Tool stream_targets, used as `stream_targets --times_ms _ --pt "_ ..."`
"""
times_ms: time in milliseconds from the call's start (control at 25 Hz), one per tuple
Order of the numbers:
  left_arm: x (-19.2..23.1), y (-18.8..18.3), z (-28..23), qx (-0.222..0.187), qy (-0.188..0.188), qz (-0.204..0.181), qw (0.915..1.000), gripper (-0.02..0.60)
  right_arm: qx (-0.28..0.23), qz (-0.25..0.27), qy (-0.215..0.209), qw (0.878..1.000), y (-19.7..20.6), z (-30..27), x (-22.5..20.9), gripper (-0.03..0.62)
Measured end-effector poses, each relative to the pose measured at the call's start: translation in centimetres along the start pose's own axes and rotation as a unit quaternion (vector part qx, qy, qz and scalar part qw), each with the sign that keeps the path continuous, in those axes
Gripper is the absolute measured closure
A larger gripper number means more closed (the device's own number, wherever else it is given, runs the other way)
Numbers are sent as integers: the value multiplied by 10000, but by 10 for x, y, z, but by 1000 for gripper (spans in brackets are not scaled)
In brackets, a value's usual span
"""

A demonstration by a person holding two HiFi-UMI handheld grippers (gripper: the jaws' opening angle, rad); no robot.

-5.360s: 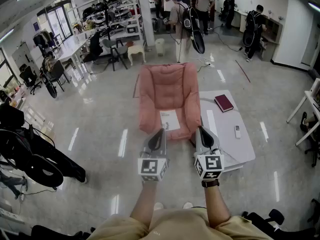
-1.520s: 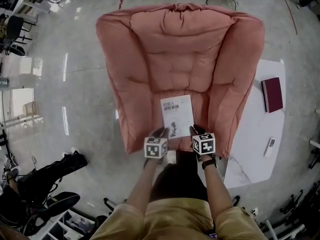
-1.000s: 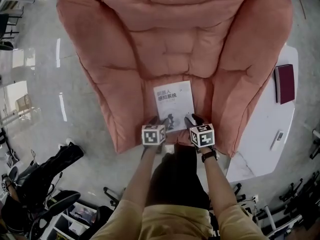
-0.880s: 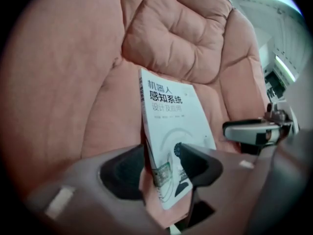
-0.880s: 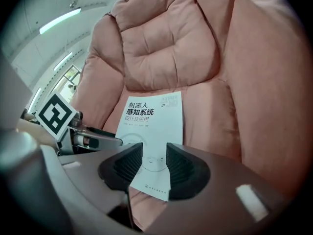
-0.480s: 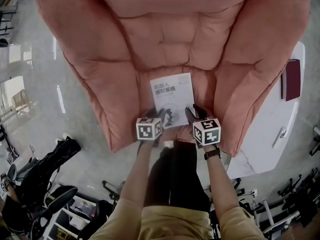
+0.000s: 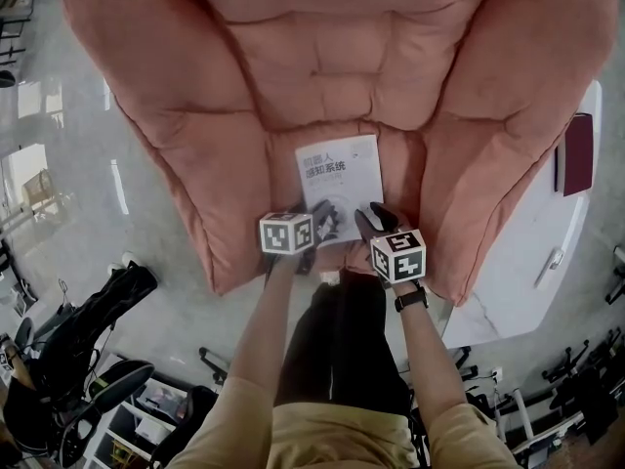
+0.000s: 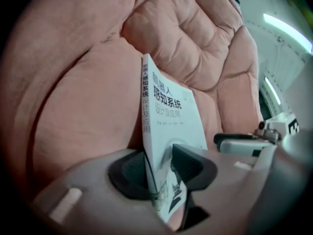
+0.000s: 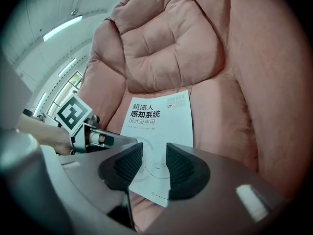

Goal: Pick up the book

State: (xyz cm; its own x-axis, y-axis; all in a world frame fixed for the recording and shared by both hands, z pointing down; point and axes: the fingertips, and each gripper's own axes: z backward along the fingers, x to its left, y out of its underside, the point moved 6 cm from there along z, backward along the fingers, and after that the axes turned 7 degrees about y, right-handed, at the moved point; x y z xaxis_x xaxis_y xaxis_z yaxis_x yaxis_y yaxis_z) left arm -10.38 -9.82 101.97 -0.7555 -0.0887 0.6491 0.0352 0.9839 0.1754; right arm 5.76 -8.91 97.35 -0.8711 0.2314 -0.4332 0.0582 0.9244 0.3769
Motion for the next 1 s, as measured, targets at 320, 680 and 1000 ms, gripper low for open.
stream_targets --times_ms 320,680,1000 --pt "-30 -2 18 -187 728 538 9957 537 -113 49 33 9999 -15 27 3 442" --pt "-106 0 61 -425 1019 62 9939 537 -638 -82 309 9975 -49 107 -7 450" --pt "-166 -19 143 -1009 1328 -185 9858 537 -1172 -459 327 9915 -64 177 27 448"
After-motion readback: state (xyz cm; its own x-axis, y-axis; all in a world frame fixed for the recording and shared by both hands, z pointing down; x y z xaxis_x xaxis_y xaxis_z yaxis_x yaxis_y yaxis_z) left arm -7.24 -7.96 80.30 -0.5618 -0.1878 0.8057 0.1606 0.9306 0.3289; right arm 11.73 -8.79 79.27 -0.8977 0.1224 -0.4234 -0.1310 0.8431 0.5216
